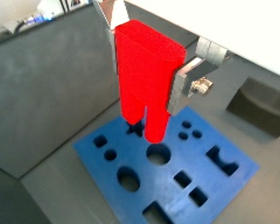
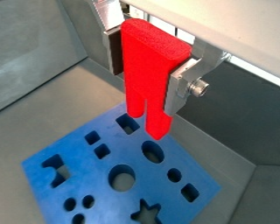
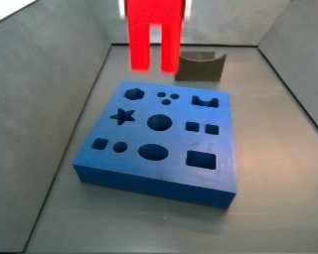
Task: Pick up the square-circle object. Move up. Move to above the board. Insert the square-circle object.
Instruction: Insert the square-circle object.
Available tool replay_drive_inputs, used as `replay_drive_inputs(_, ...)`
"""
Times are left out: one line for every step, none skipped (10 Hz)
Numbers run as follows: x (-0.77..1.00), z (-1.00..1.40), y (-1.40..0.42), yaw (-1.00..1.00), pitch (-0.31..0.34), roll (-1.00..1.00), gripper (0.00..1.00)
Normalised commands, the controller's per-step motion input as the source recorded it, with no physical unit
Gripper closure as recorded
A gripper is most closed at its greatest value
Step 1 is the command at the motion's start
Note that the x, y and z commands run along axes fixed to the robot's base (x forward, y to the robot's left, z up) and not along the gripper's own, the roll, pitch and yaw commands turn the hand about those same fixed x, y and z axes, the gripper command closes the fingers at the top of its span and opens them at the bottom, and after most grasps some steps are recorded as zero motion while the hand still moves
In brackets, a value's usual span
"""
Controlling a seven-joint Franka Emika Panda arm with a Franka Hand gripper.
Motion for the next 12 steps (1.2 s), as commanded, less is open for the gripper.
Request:
replay_drive_inputs(0.0, -0.95, -0.31, 0.0, -0.144, 0.12, 1.0)
replay_drive_inputs(0.0, -0.93, -0.23, 0.0, -0.154, 0.12, 1.0)
replay_drive_inputs(-0.05, -0.88, -0.15, 0.0, -0.157, 0.11, 1.0)
replay_drive_inputs(-0.07, -0.84, -0.05, 0.0, -0.147, 0.08, 1.0)
replay_drive_inputs(-0.13, -0.81, 0.0, 0.0, -0.147, 0.06, 1.0)
replay_drive_inputs(-0.24, -0.82, 0.0, 0.0, -0.167, 0.07, 1.0)
replay_drive_inputs(-0.38, -0.8, 0.0, 0.0, -0.186, 0.06, 1.0)
replay_drive_inputs(-0.44, -0.78, 0.0, 0.0, -0.204, 0.03, 1.0)
replay_drive_inputs(-0.38, -0.63, 0.0, 0.0, -0.204, 0.0, 1.0)
replay_drive_inputs(-0.01, -0.14, 0.0, 0.0, -0.116, -0.04, 1.0)
replay_drive_inputs(0.0, -0.14, 0.0, 0.0, -0.07, -0.04, 1.0)
replay_drive_inputs(-0.07, -0.3, 0.0, 0.0, -0.099, 0.0, 1.0)
